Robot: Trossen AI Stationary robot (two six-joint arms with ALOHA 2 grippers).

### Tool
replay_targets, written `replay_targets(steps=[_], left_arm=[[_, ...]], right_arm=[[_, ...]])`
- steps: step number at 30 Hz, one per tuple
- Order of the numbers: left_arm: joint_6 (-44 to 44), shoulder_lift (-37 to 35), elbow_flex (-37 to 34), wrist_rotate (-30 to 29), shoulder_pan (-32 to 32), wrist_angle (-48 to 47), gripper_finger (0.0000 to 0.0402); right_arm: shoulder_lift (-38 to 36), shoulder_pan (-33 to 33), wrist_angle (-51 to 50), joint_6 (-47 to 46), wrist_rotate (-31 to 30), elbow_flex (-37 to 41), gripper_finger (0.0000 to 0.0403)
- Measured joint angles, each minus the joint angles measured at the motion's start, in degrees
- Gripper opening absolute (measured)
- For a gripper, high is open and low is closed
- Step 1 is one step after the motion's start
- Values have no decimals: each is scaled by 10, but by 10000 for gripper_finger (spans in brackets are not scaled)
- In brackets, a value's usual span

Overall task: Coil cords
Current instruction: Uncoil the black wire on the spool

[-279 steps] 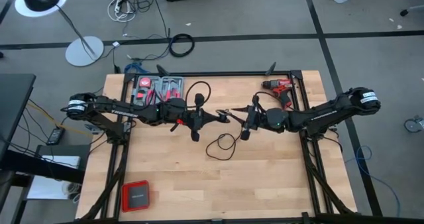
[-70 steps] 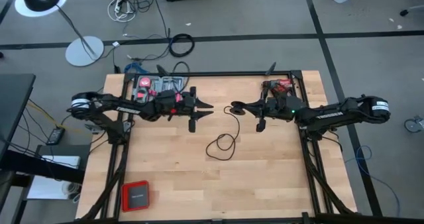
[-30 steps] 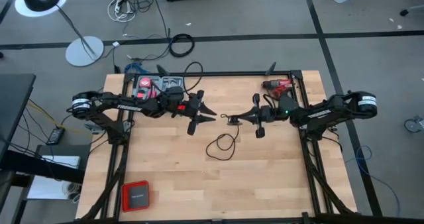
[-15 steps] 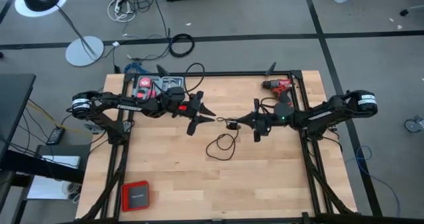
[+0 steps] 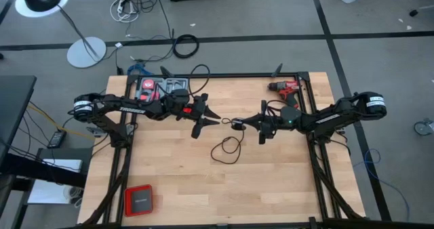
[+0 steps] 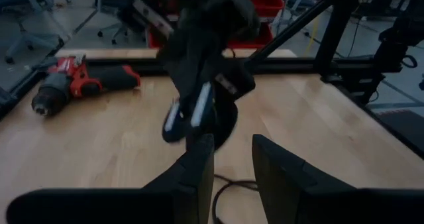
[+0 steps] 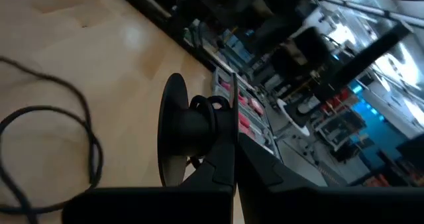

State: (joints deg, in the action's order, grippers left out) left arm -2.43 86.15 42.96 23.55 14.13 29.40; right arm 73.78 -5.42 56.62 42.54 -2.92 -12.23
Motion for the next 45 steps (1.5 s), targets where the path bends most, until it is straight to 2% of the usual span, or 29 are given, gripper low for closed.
replay_targets(steps=[3, 5, 9, 17, 21, 22, 25, 32, 34, 37, 42, 43, 45], left_arm=[[-2, 0, 0, -10, 0, -9, 106], [-1, 0, 0, -9, -1, -6, 106], [-1, 0, 0, 6, -8, 5, 106], [-17, 0, 0, 14, -21, 8, 106], [-18, 0, 0, 15, -26, 9, 106], [-18, 0, 0, 15, -26, 9, 106], [-17, 0, 0, 15, -27, 9, 106], [-15, 0, 0, 18, -27, 8, 106], [-15, 0, 0, 29, -27, 8, 106], [-17, 0, 0, 42, -27, 9, 106], [-34, 0, 0, 28, -27, 9, 106], [-35, 0, 0, 19, -27, 8, 106], [-35, 0, 0, -5, -27, 7, 106]], right_arm=[[-1, -7, 34, -34, 1, 0, 0], [-6, -13, 58, -43, 41, 0, 0], [-19, -28, 95, -74, 178, 0, 0], [-24, -66, 171, -276, 430, 0, 0], [-24, -76, 244, -371, 596, 0, 0], [-24, -76, 267, -387, 618, 0, 0], [-24, -73, 321, -418, 619, 0, 0], [-27, -73, 323, -439, 610, -11, 0], [-27, -73, 320, -439, 587, -12, 0], [-27, -73, 266, -417, 508, -12, 0], [-27, -66, 133, -299, 289, -12, 0], [-27, -62, 124, -284, 261, -12, 0], [-27, -58, 129, -259, 246, -12, 0]])
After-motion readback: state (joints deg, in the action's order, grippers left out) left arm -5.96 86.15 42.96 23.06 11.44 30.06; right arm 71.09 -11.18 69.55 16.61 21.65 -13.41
